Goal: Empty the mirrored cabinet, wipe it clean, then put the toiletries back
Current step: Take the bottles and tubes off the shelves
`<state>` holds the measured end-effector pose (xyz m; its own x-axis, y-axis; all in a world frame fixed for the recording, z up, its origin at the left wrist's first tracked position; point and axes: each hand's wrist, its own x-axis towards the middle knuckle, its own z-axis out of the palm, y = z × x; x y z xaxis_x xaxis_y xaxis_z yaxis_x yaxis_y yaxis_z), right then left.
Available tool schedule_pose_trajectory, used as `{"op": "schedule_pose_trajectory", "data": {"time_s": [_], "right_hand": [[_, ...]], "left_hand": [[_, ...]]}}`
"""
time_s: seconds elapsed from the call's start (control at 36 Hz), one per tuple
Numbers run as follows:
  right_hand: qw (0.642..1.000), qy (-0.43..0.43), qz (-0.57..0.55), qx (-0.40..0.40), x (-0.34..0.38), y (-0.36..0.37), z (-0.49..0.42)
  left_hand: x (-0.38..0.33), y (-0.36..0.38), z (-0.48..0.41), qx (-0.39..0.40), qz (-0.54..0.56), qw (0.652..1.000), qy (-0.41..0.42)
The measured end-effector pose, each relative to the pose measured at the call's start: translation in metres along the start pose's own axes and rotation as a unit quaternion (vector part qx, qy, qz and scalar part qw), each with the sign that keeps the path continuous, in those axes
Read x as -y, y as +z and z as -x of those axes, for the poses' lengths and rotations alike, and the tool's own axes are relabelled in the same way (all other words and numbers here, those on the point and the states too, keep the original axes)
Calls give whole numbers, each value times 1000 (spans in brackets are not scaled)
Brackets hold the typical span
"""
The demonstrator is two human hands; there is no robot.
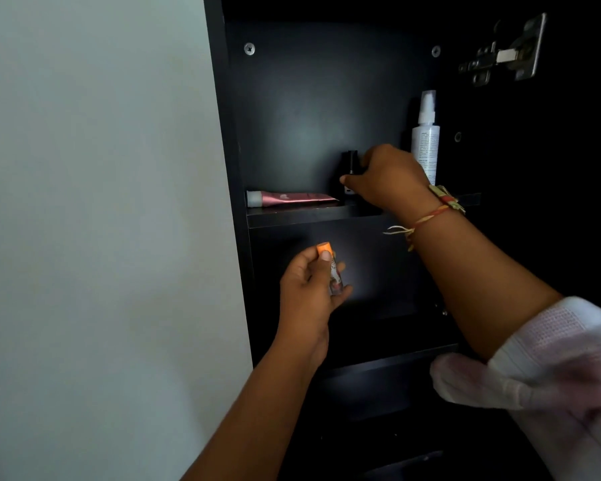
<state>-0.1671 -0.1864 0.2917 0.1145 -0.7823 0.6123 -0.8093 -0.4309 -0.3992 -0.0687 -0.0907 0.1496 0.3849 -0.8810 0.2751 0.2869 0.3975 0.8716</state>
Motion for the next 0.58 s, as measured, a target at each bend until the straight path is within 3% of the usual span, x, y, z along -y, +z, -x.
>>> {"op": "schedule_pose_trajectory", "data": {"time_s": [0.22,0.39,0.5,0.58], "right_hand": [[1000,9,-26,3,-2,2,-5],[990,16,-113,-86,-7,3,14],[959,-4,-212,-189,-10,-1,48],[933,-38,-285,-218,-11,-4,80]], "left_hand": [[2,-8,3,0,3,1000,-27],[7,-14,4,3,24,999,-40],[13,-18,6,16,46,998,-47],[18,-19,11,19,58,997,-52]]}}
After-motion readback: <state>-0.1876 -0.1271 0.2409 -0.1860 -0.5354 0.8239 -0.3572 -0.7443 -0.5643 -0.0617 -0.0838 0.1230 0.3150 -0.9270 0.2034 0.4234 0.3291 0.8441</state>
